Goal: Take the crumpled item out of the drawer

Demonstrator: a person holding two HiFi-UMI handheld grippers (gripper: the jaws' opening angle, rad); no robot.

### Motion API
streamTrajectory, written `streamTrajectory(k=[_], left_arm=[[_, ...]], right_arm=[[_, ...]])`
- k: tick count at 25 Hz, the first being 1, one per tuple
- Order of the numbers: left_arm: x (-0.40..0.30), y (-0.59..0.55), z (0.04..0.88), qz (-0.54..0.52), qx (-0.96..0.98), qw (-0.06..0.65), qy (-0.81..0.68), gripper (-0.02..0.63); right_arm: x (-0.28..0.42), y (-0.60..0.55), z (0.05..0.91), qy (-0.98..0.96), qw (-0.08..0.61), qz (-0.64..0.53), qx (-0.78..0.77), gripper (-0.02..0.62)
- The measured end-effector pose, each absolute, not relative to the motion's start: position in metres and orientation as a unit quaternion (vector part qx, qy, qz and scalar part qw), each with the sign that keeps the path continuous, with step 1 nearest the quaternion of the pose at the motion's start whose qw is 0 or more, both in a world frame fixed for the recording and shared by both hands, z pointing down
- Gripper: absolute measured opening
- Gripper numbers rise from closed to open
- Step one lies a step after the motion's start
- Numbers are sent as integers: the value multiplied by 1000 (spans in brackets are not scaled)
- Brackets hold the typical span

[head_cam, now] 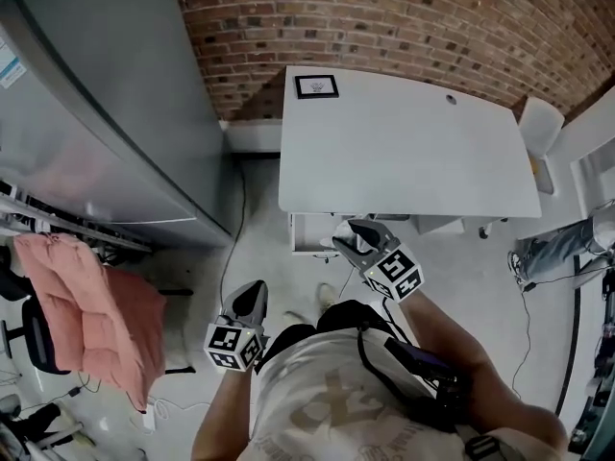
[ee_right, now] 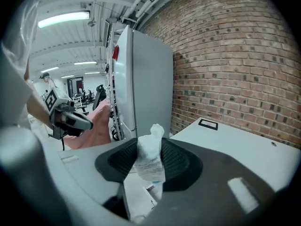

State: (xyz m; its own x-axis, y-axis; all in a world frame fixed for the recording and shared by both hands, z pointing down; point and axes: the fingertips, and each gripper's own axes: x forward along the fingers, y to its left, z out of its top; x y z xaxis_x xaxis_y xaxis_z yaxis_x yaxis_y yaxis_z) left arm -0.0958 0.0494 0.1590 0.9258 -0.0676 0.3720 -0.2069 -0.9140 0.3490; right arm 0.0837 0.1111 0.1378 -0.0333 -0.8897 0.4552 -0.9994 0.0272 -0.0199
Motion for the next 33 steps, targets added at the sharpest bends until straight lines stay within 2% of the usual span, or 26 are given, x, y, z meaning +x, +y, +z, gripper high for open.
streamTrajectory(k=[17,33], left_arm=[[-82,72,130,174,971,158,-36,3],[-87,103,132,178,972,151,-17,3]], right_arm=[[65,149,104,-695,126,148,692,161],[44,173,109,-697,126,147,690,161]])
